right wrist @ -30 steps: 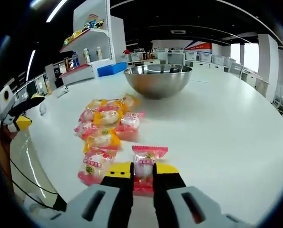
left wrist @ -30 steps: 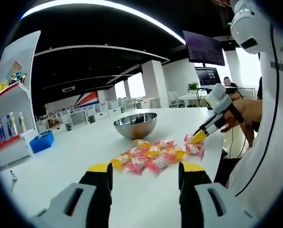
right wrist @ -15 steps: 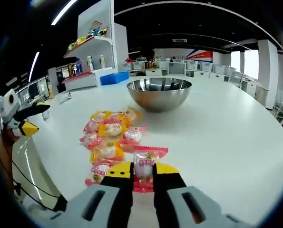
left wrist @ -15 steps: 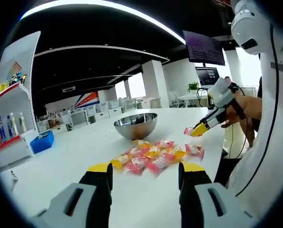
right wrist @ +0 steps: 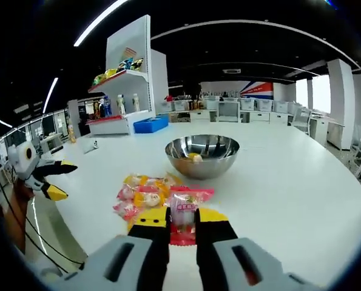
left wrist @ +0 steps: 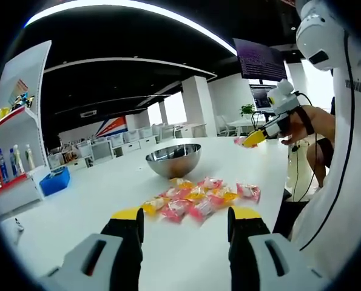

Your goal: Pick up the marshmallows scattered on the table and place them into the bowl on the table

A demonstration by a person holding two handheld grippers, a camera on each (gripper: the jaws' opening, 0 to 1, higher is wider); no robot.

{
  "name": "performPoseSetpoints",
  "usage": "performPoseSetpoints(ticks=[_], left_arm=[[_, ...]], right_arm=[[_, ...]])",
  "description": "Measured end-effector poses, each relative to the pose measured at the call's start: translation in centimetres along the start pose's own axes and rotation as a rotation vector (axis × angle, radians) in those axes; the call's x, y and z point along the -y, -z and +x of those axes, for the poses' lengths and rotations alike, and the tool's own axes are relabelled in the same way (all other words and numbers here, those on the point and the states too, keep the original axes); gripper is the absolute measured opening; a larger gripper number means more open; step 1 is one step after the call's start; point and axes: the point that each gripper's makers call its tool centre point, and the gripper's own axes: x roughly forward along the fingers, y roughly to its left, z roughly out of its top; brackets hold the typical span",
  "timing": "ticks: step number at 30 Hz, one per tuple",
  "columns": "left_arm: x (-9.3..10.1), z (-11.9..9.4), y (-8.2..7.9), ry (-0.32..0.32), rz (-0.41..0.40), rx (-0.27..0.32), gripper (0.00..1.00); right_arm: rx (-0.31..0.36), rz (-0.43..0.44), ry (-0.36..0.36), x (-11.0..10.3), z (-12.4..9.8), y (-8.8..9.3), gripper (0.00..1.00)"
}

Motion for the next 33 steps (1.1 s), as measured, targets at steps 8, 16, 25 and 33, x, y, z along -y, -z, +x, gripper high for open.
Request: performPoseSetpoints(ticks=[8, 16, 25, 33], left_arm=[[0.1, -0.3, -0.6, -0.010, 0.011, 0.007, 0.56], [0.0, -0.8, -0.2, -0.023, 0.004, -0.003, 0.56], [-0.4, -0.9, -0.3, -0.030, 0.006, -0.006, 0.56], [-0.5, -0.7, -0.2, -0.033, 0.006, -0.012, 0.56]], right_arm=[[0.105, -0.059, -0.020, 0.8, 0.1, -5.3, 0.15], [0.183, -0.099, -0.042, 0.8, 1.2, -9.2, 0.15], [0.230, -0.126, -0.073, 0.8, 3.5, -12.6, 0.16], [0.252, -0.157, -0.081, 1.3, 6.2, -14.9, 0.16]])
